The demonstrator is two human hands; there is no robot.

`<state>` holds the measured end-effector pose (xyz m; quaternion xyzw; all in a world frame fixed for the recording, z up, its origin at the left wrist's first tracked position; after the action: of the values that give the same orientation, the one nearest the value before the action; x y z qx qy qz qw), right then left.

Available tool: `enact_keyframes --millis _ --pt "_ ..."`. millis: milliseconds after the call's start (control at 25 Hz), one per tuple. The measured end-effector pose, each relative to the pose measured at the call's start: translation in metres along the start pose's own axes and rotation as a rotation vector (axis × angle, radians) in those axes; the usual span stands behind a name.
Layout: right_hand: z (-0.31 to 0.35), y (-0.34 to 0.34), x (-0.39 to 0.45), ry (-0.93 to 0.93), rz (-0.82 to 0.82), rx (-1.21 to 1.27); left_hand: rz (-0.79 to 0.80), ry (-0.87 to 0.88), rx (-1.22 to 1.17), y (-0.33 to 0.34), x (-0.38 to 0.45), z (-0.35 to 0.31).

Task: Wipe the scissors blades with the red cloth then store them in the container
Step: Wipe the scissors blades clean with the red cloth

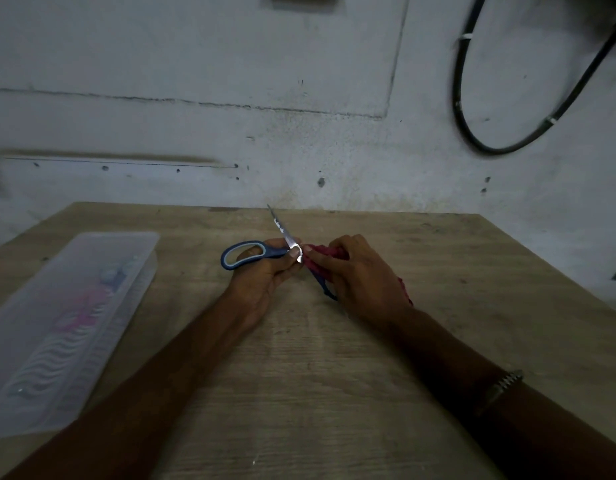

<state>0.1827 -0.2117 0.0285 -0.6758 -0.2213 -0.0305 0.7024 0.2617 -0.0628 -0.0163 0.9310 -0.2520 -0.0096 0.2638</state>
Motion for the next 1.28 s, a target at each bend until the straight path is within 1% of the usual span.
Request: enact_keyframes --millis 160,280,400,560,720,880,1000,1120,1200,1280 --pt "-0.013 -0.009 -0.008 0.019 -0.055 0.087 -0.002 -0.009 0.028 -0.002 0.002 0.001" --pt "-0.007 -0.008 -0.002 0.033 -0.08 0.156 0.03 -0.003 0.033 -0.001 0.001 -0.001" --pt "-0.002 -0.005 -0.002 -0.009 -0.042 0.145 0.042 0.018 0.036 0.0 -0.001 -0.003" --pt "-0.015 -0.007 -0.007 -0.001 -0.011 0.158 0.03 0.001 0.029 0.002 -0.003 -0.004" --pt "-0.012 -0.018 -0.006 0.037 -0.13 0.196 0.062 0.006 0.024 0.005 -0.003 -0.004" --pt "-0.003 -0.007 -0.002 -0.034 -0.069 0.182 0.063 0.02 0.021 0.007 -0.005 -0.006" --pt "-0.015 -0.004 -0.003 -0.008 -0.058 0.208 0.043 0.018 0.016 0.006 -0.005 -0.007" --pt "-0.02 -0.01 -0.004 0.01 -0.091 0.244 0.054 -0.003 -0.007 0.006 -0.004 -0.005" --pt "-0.013 -0.011 -0.001 -0.008 -0.123 0.28 0.065 -0.01 -0.012 0.006 -0.002 -0.001" --pt "-0.004 -0.01 0.002 -0.035 -0.121 0.272 0.063 -0.008 -0.004 0.006 -0.001 0.0"
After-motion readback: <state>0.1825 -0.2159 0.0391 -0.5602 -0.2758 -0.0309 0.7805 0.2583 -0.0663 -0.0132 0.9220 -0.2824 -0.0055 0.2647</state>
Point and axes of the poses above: each hand's wrist, its own x-axis towards the middle knuckle, its own y-axis out of the palm, z = x × y, the point moved 7 cm from there along x, towards the middle knuckle, and after that the axes turned 13 degrees about z, right-handed, at the moved point
